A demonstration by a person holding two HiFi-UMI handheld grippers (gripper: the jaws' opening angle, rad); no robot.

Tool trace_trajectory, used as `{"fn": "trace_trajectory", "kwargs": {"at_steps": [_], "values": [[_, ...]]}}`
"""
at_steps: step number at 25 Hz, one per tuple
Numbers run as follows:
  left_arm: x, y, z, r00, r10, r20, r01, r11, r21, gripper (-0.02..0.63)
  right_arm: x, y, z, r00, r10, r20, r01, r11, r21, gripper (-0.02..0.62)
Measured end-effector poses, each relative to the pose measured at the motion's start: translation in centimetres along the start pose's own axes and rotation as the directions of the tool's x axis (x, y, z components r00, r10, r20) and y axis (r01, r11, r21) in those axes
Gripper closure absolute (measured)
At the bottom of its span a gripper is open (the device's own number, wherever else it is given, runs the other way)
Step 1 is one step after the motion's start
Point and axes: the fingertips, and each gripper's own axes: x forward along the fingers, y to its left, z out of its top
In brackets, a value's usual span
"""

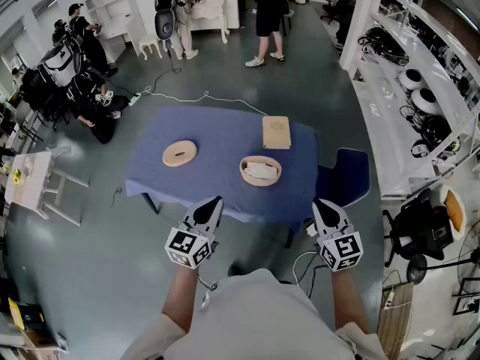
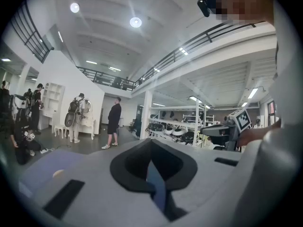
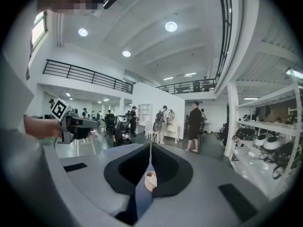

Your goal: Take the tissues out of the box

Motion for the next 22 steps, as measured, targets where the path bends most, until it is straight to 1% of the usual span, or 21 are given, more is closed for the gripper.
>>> {"fn": "trace_trajectory", "kwargs": {"at_steps": [10,22], "values": [[-0.2,0.0,-0.4,1.000,0.000,-0.005,0.000,1.000,-0.004,0.600,0.2,0.8,0.0,1.000,0.023,0.004,-0.023,1.000,-0.013,0.558],[-1.4,0.9,-1.1,1.000,0.010,-0.017,-0.010,0.999,-0.030,0.598,0.1,1.6,0.0,1.000,-0.014,0.011,0.013,0.999,0.038,0.557]]}}
